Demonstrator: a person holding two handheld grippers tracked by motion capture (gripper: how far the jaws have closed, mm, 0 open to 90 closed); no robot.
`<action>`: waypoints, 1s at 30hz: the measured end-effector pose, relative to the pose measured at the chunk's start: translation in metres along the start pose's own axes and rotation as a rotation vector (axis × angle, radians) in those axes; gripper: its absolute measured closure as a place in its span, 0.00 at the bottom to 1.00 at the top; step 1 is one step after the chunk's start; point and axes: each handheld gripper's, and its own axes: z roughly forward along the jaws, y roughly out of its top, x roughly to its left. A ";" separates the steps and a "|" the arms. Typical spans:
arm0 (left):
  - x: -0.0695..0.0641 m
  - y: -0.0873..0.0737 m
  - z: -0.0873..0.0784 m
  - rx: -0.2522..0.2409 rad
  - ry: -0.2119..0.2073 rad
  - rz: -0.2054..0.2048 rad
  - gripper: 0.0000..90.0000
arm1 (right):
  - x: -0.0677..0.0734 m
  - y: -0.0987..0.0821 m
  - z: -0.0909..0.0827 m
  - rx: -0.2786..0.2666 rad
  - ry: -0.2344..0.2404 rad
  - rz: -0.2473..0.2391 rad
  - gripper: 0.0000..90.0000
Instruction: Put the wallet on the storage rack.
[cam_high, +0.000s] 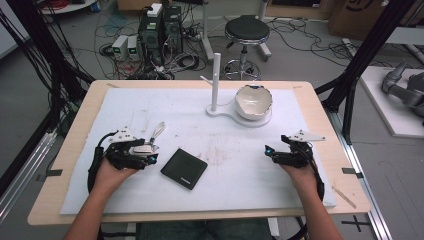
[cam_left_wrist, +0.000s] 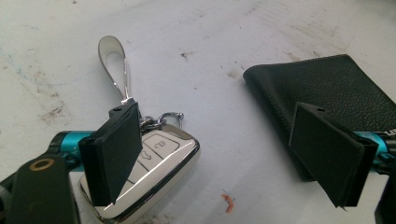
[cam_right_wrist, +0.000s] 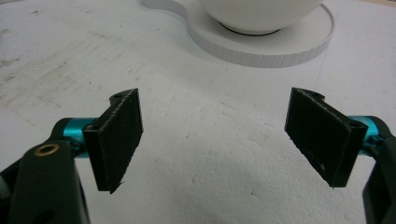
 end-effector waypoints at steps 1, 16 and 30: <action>0.000 0.000 0.000 0.002 -0.002 -0.001 0.19 | 0.000 0.000 0.000 0.004 0.004 0.002 0.22; -0.001 0.002 0.004 -0.005 -0.014 -0.010 0.19 | 0.003 0.000 -0.001 0.030 -0.024 -0.037 0.22; -0.016 0.013 0.034 0.032 -0.081 0.009 0.19 | 0.000 -0.007 -0.011 0.034 -0.040 -0.044 0.22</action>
